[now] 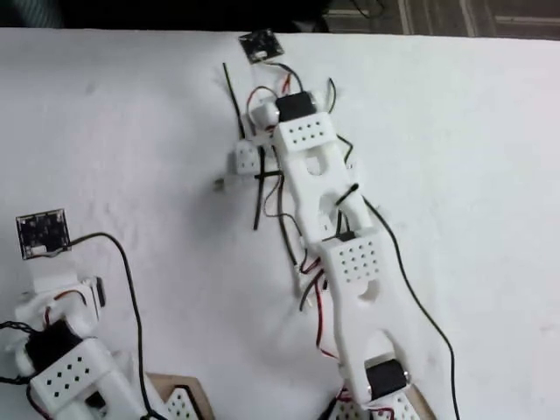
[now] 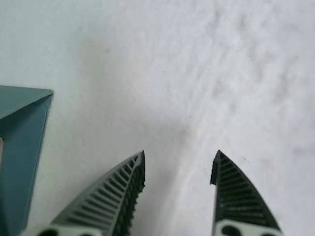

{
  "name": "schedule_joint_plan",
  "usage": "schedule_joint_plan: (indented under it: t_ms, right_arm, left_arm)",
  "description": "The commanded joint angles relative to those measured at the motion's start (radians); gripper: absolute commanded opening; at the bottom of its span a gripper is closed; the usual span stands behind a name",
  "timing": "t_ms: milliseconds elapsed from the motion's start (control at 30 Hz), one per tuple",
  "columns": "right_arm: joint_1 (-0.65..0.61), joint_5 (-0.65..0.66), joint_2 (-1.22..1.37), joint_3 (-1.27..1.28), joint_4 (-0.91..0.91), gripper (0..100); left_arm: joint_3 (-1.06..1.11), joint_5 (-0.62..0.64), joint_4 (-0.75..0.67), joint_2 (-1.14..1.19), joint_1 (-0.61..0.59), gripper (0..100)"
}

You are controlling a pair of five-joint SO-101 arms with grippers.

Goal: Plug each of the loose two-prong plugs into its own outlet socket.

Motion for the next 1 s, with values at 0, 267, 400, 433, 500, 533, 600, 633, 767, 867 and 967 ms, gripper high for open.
schedule_joint_plan:
  t_ms: [0,267,400,433,500,533,600,633,767,867,967]
  right_arm:
    - [-0.013,-0.011,0.004,-0.015,0.002,15.5]
    - [0.005,-0.005,0.09,-0.02,0.002,23.8]
    - [0.03,-0.005,0.05,-0.02,0.007,23.9]
    - [0.035,-0.005,0.042,-0.02,0.007,23.9]
    - [0.035,-0.005,0.039,-0.014,0.007,23.8]
    - [0.031,-0.005,0.041,-0.009,0.007,23.8]
    - [0.022,-0.005,0.067,-0.009,0.007,23.7]
    - [0.016,-0.005,0.085,-0.015,0.004,23.7]
    - [-0.002,-0.011,0.137,-0.02,-0.018,22.4]
    - [0.004,-0.005,0.139,-0.021,-0.059,11.8]
    - [0.01,-0.003,0.119,-0.075,-0.054,1.2]
  left_arm:
    - [-0.005,0.005,-0.014,-0.013,0.01,23]
    - [0.002,0.005,-0.014,-0.013,0.01,23]
    - [0.003,0.005,-0.014,-0.013,0.01,23]
    - [0.003,0.005,-0.014,-0.013,0.01,23]
    - [0.003,0.005,-0.014,-0.013,0.01,23]
    - [0.003,0.005,-0.014,-0.013,0.01,23]
    - [0.003,0.005,-0.014,-0.013,0.01,23]
    - [0.003,0.005,-0.014,-0.013,0.01,23]
    - [0.003,0.005,-0.014,-0.013,0.01,23]
    - [0.003,0.005,-0.014,-0.013,0.01,23]
    - [0.003,0.005,-0.014,-0.013,0.01,23]
